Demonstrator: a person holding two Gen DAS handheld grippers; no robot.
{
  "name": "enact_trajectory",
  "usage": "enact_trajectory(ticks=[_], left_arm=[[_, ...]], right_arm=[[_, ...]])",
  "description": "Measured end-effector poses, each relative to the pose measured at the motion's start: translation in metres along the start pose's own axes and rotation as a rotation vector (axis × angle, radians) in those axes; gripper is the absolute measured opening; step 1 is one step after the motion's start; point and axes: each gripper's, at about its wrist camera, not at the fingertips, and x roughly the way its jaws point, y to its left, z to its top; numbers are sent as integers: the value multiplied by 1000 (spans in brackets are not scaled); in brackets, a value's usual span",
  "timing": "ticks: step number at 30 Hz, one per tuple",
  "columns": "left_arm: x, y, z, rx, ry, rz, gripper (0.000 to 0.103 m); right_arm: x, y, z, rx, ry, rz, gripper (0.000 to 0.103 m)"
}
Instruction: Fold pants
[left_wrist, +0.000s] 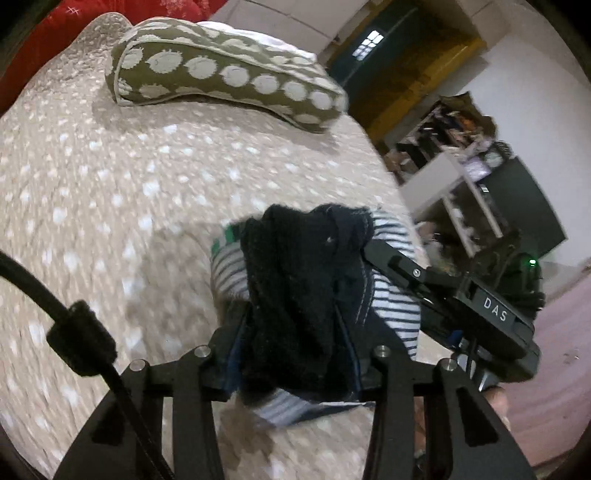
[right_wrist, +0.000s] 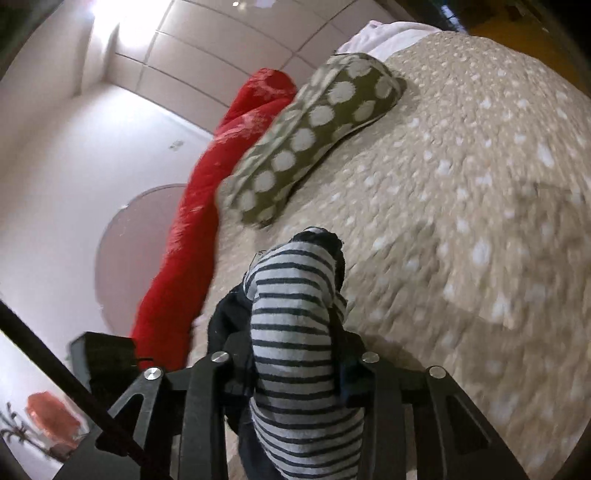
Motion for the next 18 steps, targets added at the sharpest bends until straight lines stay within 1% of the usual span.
enact_trajectory(ticks=[2, 4, 6, 9, 11, 13, 15, 18], left_arm=[[10, 8, 6, -19, 19, 15, 42], [15, 13, 4, -40, 36, -6, 43], [12, 12, -3, -31, 31, -17, 43], [6, 7, -18, -2, 42, -23, 44], [10, -4, -25, 18, 55, -23, 44], [11, -11, -35, 38, 63, -9, 44], [9, -13, -43, 35, 62, 1, 44], [-5, -14, -57, 21, 41, 0, 44]], right_arm=[[11, -7, 7, -7, 7, -80, 43], [18, -13, 11, -26, 16, -135, 53], [12, -16, 11, -33, 11, -142, 60], [-2, -22, 11, -12, -13, -135, 61], [-13, -24, 7, 3, -35, -132, 61], [-22, -20, 1, -2, -47, -130, 61], [-29, -12, -8, -27, -54, -134, 61], [-41, 4, -29, -113, -75, -197, 61]])
